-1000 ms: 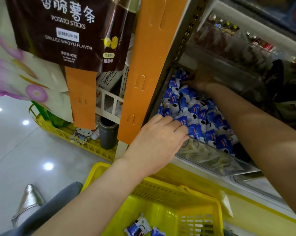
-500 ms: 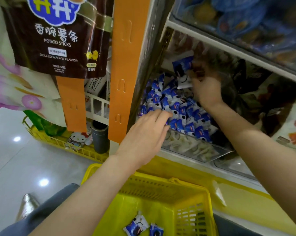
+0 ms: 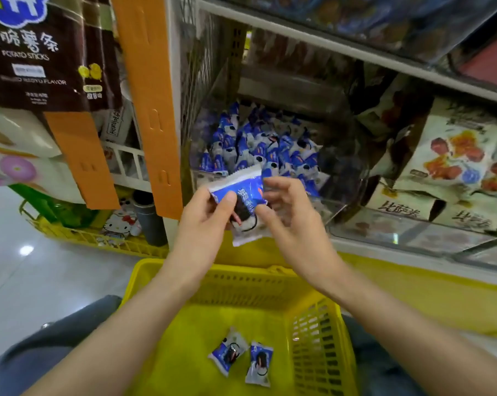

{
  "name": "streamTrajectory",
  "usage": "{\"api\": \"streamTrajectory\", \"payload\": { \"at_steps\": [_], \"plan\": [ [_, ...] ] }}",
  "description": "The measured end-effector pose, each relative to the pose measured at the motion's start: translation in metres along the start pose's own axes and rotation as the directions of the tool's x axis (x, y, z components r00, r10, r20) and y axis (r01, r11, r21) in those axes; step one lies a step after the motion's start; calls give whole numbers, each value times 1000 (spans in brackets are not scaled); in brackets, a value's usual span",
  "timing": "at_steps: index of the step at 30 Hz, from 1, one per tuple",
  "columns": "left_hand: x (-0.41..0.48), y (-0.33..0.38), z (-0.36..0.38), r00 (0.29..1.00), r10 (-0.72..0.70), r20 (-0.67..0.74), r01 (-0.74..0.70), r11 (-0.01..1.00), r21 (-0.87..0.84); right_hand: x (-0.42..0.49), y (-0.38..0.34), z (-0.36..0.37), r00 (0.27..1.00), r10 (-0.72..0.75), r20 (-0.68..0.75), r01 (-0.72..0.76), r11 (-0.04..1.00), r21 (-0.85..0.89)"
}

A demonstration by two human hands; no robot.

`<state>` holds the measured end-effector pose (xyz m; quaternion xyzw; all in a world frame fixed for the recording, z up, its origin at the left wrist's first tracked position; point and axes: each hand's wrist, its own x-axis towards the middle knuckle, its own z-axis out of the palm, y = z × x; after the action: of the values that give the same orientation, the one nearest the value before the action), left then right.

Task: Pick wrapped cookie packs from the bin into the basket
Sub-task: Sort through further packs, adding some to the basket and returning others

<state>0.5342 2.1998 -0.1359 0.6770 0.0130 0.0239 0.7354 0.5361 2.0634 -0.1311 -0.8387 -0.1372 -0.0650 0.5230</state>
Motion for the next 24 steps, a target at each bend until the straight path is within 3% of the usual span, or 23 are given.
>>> {"api": "streamTrajectory", "payload": {
  "at_steps": [2,5,8,12,17,19,21,22,24],
  "plan": [
    [-2,-8,0,996,-58,64,50,992,114,-10,8,6,994,90,62,-95,992,80],
    [-7,-20,0,973,-135,187,105,981,163,-20,19,11,968,250,33,-251,946,205],
    [-9,-31,-3,950,-152,272,78,961,265,-26,33,14,919,392,33,-383,874,300],
    [-8,-43,-5,950,-145,278,3,891,454,-39,48,21,895,440,77,-436,824,362],
    [-9,-50,-10,961,-135,239,16,896,443,-47,49,27,927,365,83,-372,875,311],
    [-10,-50,-9,960,-184,212,84,910,406,-53,47,24,971,234,48,-238,966,105],
    [-12,-49,-9,954,-229,194,143,915,377,-57,47,23,997,59,48,-48,979,-199],
    [-14,-50,-9,951,-244,188,163,918,363,-58,48,22,998,3,61,14,960,-280],
    [-19,-50,-9,947,-265,182,197,926,321,-59,48,21,998,-26,65,42,963,-266]
  ]
}}
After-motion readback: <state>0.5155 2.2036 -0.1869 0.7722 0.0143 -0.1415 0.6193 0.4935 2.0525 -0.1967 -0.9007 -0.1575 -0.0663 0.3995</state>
